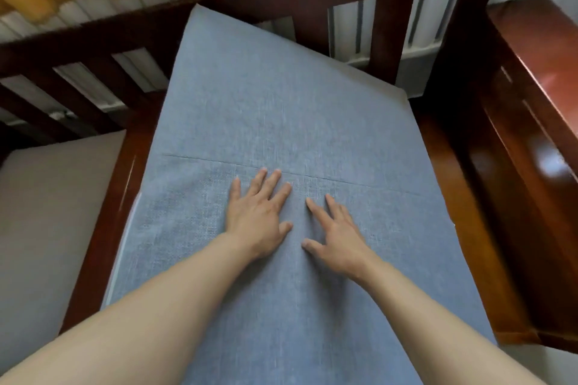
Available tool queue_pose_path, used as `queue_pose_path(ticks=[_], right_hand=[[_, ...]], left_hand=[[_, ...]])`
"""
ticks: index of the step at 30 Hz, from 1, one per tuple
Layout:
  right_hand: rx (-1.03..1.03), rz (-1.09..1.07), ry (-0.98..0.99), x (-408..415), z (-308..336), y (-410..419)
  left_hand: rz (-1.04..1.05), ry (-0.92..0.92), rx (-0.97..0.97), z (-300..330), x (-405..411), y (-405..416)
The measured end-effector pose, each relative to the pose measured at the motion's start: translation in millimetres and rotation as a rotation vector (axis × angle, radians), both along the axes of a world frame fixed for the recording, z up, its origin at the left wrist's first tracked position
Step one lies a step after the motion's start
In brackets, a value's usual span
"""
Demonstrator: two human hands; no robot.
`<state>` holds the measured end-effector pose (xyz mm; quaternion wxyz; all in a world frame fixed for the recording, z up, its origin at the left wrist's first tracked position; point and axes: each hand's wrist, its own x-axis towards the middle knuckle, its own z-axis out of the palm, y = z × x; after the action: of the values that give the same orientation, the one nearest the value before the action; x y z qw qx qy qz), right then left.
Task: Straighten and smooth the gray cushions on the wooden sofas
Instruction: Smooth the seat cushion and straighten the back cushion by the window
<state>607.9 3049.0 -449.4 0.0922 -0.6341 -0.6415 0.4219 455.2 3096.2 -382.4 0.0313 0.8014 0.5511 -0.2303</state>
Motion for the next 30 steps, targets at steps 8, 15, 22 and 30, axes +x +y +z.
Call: queue_pose_path(ticks=[8,15,22,30], right_hand=[[0.147,-0.024,0.032,-21.3,9.8,144.4],[0.253,-0.017,0.077,-27.2,6.7,208.4],[0.786,-0.394,0.437,4.5,95.9,332.6],[0.493,-0.179,0.305,-0.7,-16.2,358.0]], left_hand=[[0.029,-0.041,0.124,16.5,-26.0,133.7],[0.021,-0.019,0.174,15.3,-24.2,192.5],[0.076,-0.244,0.718,64.2,14.3,287.9],[0.234,-0.051,0.451,15.5,20.8,315.5]])
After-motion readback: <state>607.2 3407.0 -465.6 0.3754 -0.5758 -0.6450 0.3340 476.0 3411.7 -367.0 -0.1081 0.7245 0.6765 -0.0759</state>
